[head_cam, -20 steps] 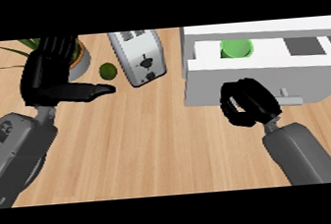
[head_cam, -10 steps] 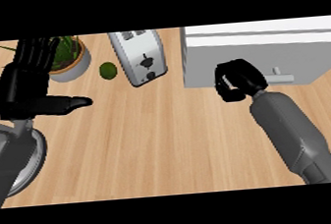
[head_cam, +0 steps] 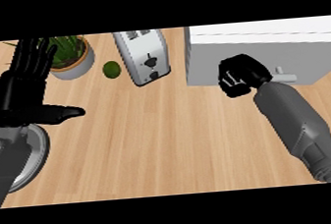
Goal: Pick up the cup, place it into the drawer and close the drawer
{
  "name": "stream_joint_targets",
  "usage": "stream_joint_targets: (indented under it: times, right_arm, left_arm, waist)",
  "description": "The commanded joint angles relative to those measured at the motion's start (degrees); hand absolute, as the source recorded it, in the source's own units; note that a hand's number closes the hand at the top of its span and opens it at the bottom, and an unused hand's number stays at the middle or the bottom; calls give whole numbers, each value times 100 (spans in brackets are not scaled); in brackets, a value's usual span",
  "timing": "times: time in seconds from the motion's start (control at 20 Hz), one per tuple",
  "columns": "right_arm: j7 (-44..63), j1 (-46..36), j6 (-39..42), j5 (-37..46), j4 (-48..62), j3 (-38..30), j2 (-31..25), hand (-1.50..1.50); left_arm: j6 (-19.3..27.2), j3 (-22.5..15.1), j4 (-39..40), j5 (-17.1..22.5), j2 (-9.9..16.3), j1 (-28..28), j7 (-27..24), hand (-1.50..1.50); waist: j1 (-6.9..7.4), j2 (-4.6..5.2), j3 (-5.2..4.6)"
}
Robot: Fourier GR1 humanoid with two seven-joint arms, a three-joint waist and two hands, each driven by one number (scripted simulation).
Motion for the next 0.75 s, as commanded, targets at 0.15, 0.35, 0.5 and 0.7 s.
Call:
stream_joint_targets:
  times: [0.15,0.35,0.5,0.7]
  right_arm:
    - [134,-654,365,-242,642,-497,-714,150]
    - [-108,-591,329,-472,585,-724,-770,150]
    - [-221,-544,213,-482,543,-747,-748,150]
    - [-258,-554,301,-536,598,-817,-795,150]
  left_arm:
    - [-172,-137,-17,-42,-195,110,-104,-150]
    - [-262,-72,16,-10,-115,9,-34,-150]
    - [-300,-142,176,-35,-308,96,-180,-150]
    - [-263,-161,115,-112,-296,24,-156,-150]
  waist:
    - [178,242,58]
    - [214,275,68]
    - [182,310,61]
    - [213,279,65]
